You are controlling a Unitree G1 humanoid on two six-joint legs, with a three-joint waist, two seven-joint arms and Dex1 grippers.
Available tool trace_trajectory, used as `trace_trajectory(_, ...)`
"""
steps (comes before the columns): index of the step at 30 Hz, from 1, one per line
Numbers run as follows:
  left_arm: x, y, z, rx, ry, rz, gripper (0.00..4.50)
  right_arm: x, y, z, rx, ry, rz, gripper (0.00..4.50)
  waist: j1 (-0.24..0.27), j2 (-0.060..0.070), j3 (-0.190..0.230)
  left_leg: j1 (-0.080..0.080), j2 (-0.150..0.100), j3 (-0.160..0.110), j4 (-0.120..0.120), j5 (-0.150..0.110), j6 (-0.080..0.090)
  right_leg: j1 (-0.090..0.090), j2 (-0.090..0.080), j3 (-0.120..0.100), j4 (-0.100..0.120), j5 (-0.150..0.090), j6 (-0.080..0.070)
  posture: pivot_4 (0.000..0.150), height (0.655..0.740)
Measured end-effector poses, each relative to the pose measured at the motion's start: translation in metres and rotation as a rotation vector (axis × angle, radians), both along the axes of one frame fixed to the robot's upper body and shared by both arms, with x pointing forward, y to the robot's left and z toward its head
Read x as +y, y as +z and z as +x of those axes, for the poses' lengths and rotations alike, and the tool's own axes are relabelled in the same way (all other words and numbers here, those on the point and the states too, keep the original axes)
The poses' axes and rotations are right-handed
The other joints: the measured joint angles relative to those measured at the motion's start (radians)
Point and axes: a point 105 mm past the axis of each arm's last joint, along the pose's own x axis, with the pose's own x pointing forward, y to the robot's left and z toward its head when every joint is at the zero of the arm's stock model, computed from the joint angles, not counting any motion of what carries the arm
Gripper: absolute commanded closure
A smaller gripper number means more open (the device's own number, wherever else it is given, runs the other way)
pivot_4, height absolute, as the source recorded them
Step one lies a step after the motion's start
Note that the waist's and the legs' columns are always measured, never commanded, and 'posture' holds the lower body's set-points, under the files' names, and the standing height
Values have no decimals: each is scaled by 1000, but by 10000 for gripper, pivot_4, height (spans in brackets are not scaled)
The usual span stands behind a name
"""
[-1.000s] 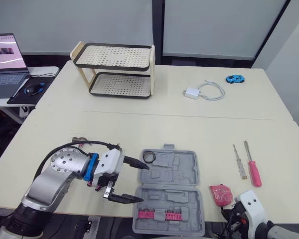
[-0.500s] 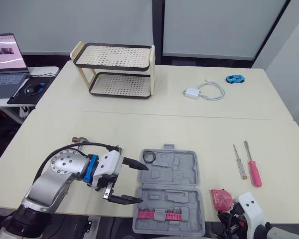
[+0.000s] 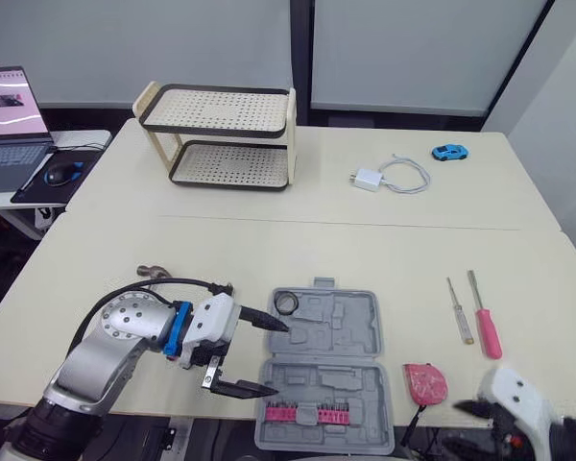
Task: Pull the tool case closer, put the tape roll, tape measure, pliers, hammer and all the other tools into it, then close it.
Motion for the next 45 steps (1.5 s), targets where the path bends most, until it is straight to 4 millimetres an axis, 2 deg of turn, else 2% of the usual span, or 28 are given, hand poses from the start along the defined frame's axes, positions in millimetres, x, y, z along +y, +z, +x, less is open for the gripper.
trace_trajectory(2, 0, 0, -1, -4, -7, 4, 0, -8, -1, 14, -57, 104, -47, 704, 2, 0, 0, 0, 0, 0, 0, 0, 0, 0, 0, 0, -1, 2, -4, 1500, 7350)
trace_trajectory(6, -5, 2, -5, -15, -35, 6, 0, -15, -16, 30, -109, 296, -101, 704, 5, 0, 1, -1, 0, 1, 0, 0, 0, 0, -1, -1, -1, 2, -4, 1500, 7350)
trace_trajectory(13, -12, 7, -9, -19, -47, 8, 0, -19, -37, 34, -89, 519, -147, 704, 3, 0, 1, 0, 0, 1, 0, 0, 0, 1, -1, -1, 0, 2, -4, 1500, 7350)
trace_trajectory(24, -19, 16, -14, -2, -60, -1, 0, -14, -57, 46, -88, 566, -156, 704, 2, 0, 1, 3, 0, 1, 0, 0, 0, 4, -1, 0, 0, 2, -4, 1500, 7350)
trace_trajectory(29, -20, 16, -14, -5, -61, -1, 0, -14, -59, 50, -86, 572, -174, 704, 2, 0, 1, 4, 0, 1, 0, 0, 0, 4, -1, 0, 0, 2, -4, 1500, 7350)
trace_trajectory(45, -15, 7, -17, -3, -54, 2, 0, -6, -74, 52, -63, 592, -175, 704, 3, 0, 1, 4, 0, 2, 0, 0, 0, 4, -1, 0, 0, 2, -4, 1500, 7350)
